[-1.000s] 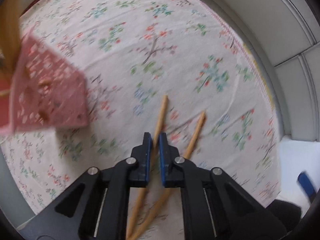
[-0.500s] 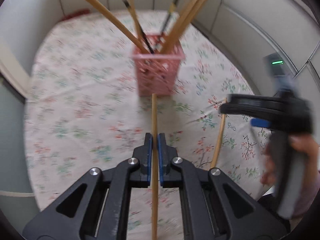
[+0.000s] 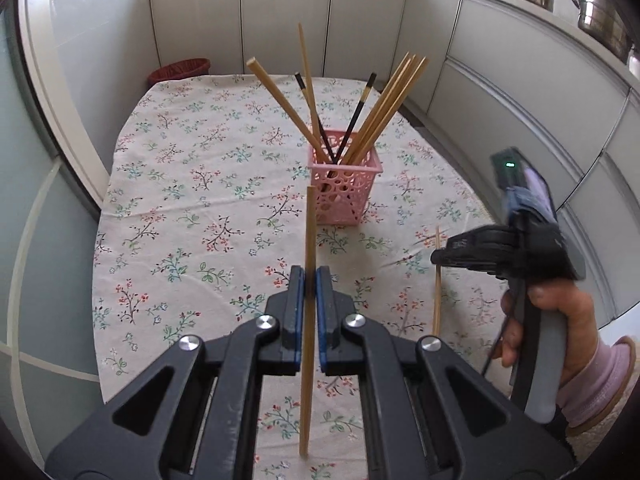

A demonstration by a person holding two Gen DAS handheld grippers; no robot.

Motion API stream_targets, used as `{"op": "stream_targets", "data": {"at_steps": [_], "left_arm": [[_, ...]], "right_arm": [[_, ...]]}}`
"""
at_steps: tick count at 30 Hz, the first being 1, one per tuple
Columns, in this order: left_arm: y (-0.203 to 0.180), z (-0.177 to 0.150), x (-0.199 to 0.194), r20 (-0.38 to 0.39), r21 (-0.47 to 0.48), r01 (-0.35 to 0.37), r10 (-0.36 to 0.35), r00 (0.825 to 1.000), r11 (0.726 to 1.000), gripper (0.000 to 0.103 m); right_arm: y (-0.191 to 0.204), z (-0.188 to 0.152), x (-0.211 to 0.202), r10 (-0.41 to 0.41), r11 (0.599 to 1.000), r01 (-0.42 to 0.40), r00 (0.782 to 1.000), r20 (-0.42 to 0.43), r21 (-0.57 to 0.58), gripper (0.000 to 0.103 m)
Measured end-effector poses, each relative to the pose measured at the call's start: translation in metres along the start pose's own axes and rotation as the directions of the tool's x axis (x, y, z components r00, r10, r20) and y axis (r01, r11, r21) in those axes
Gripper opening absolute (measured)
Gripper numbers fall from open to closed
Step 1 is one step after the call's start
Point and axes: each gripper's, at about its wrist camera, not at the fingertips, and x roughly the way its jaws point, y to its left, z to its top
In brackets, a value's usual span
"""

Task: Organize utensils
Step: 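Lift the chopstick in the left tool toward the cup while the right tool grasps another chopstick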

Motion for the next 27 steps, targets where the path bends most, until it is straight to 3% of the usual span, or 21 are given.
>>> {"op": "stream_targets", "data": {"at_steps": [5,10,27], "left_arm": [[-0.005,-0.002,-0.025,0.034,-0.015,0.015,-0.015,0.999,1.0,0.007],[-0.016,-0.002,-0.049,0.069,-0.009,0.021,-0.021,0.997,1.0,0.007],[-0.046,0.021,-0.106,0.188,0.052,-0.016,0.006,0.982,0.999,0.007]], "right_arm": [[0.006,-0.036,-0.076,0.157,0.978,-0.128,0.972,0.175,-0.164,0.006],[0.009,-0.059,-0.139,0.221,0.947,-0.126,0.923,0.315,-0.297,0.006],[0.026,-0.066,-0.243,0.292,0.915,-0.11,0.845,0.448,-0.388,0.006]]}}
